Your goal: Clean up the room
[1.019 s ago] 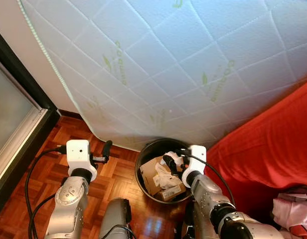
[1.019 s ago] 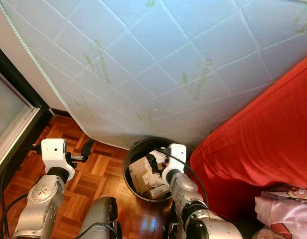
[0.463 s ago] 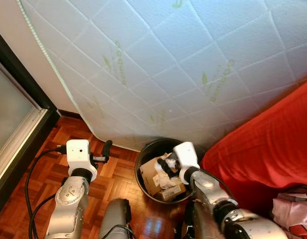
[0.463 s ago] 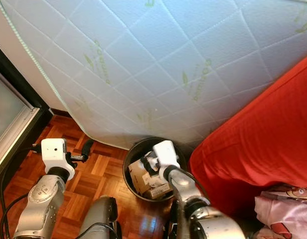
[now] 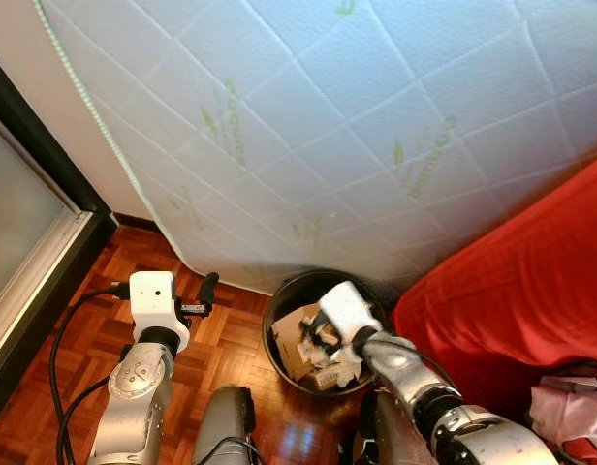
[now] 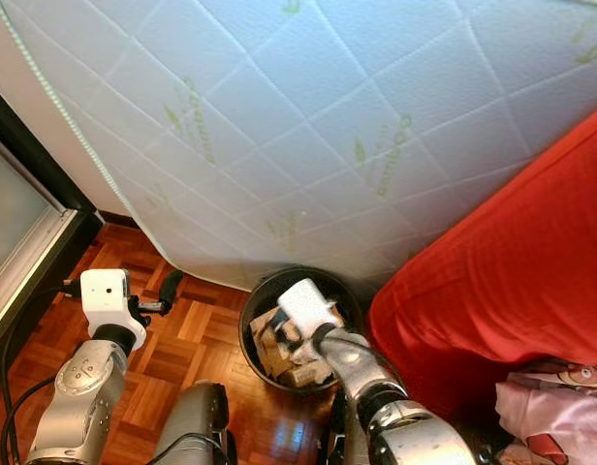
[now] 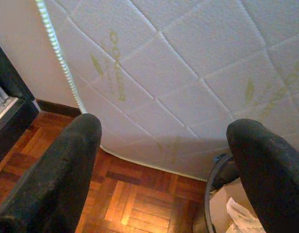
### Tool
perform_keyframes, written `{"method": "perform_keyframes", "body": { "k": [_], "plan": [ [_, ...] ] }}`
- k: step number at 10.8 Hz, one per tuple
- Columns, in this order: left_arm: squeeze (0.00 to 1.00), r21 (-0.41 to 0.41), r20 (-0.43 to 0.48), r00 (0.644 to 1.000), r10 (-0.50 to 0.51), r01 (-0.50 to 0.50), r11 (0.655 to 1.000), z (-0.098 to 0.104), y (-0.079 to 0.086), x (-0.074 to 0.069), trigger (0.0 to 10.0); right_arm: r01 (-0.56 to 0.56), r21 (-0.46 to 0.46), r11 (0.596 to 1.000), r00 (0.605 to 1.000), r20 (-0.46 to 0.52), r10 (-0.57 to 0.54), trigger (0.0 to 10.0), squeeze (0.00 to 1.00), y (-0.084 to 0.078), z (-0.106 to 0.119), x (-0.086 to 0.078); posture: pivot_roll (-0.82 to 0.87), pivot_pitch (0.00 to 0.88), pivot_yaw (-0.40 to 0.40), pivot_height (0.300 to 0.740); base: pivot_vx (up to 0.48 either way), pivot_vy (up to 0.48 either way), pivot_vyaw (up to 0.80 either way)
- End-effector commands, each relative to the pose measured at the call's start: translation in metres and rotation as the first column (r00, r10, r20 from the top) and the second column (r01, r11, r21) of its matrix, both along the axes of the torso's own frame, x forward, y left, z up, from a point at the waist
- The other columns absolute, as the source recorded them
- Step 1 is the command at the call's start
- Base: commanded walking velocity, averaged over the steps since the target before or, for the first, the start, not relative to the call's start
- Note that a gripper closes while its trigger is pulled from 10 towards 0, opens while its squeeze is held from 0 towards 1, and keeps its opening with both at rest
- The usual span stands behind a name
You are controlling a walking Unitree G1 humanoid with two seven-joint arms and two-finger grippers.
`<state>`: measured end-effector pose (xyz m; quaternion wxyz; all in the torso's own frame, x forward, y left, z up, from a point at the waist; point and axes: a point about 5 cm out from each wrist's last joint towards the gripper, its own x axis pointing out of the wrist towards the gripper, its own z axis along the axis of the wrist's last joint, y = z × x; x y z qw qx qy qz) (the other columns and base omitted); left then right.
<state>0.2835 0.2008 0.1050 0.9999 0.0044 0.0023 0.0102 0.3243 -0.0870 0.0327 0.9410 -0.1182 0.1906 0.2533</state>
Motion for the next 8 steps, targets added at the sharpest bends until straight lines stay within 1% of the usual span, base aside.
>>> {"method": "perform_keyframes", "body": {
  "k": [1, 2, 3, 4, 5, 6, 7, 8],
  "plan": [
    [0.0, -0.004, -0.012, 1.0, 0.013, -0.013, 1.0, -0.003, 0.003, -0.003, 10.0, 0.063, 0.047, 0.997, 0.997, -0.051, -0.06, 10.0, 0.0, -0.003, -0.006, -0.003, 0.26, 0.249, -0.03, 0.625, 0.0, 0.0, 0.0],
    [0.0, -0.004, -0.028, 0.999, 0.016, -0.016, 1.0, -0.009, 0.004, -0.002, 10.0, 0.174, 0.143, 0.974, 0.981, -0.107, -0.16, 10.0, 0.0, -0.012, -0.011, -0.006, 0.25, 0.234, -0.034, 0.625, 0.0, 0.0, 0.0],
    [0.0, 0.0, -0.057, 0.998, 0.029, -0.029, 1.0, -0.018, 0.009, -0.001, 10.0, 0.318, 0.231, 0.92, 0.944, -0.168, -0.284, 10.0, 0.0, -0.029, -0.02, -0.012, 0.24, 0.217, -0.037, 0.63, 0.0, 0.0, 0.0],
    [0.0, 0.001, -0.07, 0.997, 0.038, -0.038, 0.999, -0.021, 0.012, 0.001, 10.0, 0.376, 0.232, 0.897, 0.921, -0.201, -0.334, 10.0, 0.0, -0.039, -0.029, -0.02, 0.23, 0.205, -0.037, 0.645, 0.0, 0.0, 0.0],
    [0.0, -0.002, -0.098, 0.994, 0.052, -0.052, 0.999, -0.028, 0.018, 0.002, 10.0, 0.408, 0.2, 0.891, 0.902, -0.242, -0.358, 10.0, 0.0, -0.053, -0.047, -0.039, 0.22, 0.186, -0.032, 0.66, 0.0, 0.0, 0.0],
    [0.0, -0.001, -0.122, 0.991, 0.054, -0.054, 0.999, -0.035, 0.02, 0.004, 10.0, 0.435, 0.184, 0.882, 0.886, -0.263, -0.382, 10.0, 0.0, -0.06, -0.055, -0.048, 0.21, 0.166, -0.03, 0.67, 0.0, 0.0, 0.0],
    [0.0, 0.002, -0.186, 0.98, 0.066, -0.066, 0.998, -0.052, 0.026, 0.003, 10.0, 0.525, 0.189, 0.83, 0.833, -0.311, -0.457, 10.0, 0.0, -0.076, -0.067, -0.065, 0.19, 0.12, -0.026, 0.695, 0.0, 0.0, 0.0],
    [0.0, -0.005, -0.248, 0.966, 0.075, -0.079, 0.997, -0.067, 0.03, 0.0, 10.0, 0.584, 0.192, 0.788, 0.793, -0.339, -0.506, 10.0, 0.0, -0.084, -0.073, -0.074, 0.18, 0.087, -0.02, 0.715, 0.0, 0.0, 0.0]
  ]
}}
